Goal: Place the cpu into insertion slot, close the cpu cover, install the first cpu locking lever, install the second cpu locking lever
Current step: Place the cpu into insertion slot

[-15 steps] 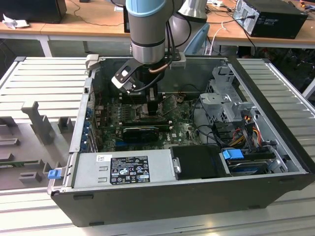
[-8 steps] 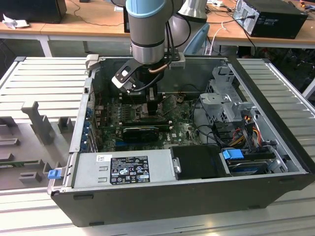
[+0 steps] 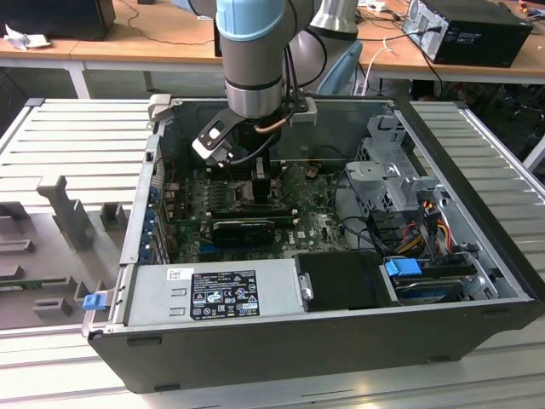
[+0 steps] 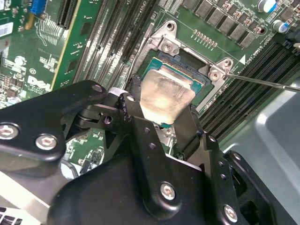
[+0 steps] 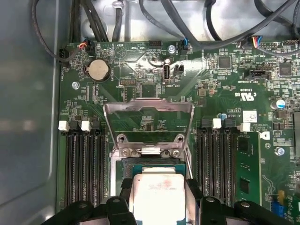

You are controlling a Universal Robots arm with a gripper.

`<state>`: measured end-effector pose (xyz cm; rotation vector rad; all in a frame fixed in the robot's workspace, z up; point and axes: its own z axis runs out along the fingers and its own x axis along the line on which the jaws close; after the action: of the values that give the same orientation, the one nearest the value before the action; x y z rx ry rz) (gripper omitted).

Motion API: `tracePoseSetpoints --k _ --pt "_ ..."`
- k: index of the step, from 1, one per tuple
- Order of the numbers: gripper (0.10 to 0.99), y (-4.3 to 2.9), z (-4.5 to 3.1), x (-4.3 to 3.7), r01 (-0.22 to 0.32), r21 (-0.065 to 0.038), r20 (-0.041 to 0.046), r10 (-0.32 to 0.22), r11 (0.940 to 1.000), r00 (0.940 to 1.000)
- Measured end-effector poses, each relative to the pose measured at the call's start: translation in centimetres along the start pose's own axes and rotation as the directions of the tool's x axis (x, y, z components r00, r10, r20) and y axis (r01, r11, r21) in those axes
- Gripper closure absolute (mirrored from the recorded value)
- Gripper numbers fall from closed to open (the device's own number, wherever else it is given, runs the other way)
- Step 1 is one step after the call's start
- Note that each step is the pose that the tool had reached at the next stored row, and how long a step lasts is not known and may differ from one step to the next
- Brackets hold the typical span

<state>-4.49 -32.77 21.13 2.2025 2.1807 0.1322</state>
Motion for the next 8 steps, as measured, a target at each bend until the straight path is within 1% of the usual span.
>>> tracePoseSetpoints --k 4,8 --pt "0.561 -0.05 0.56 0.10 0.002 0.000 -0.0023 -0.002 1.0000 1.0000" --pt "0.561 -0.07 0.71 0.26 0.002 0.000 -0.0024 -0.002 1.0000 1.0000"
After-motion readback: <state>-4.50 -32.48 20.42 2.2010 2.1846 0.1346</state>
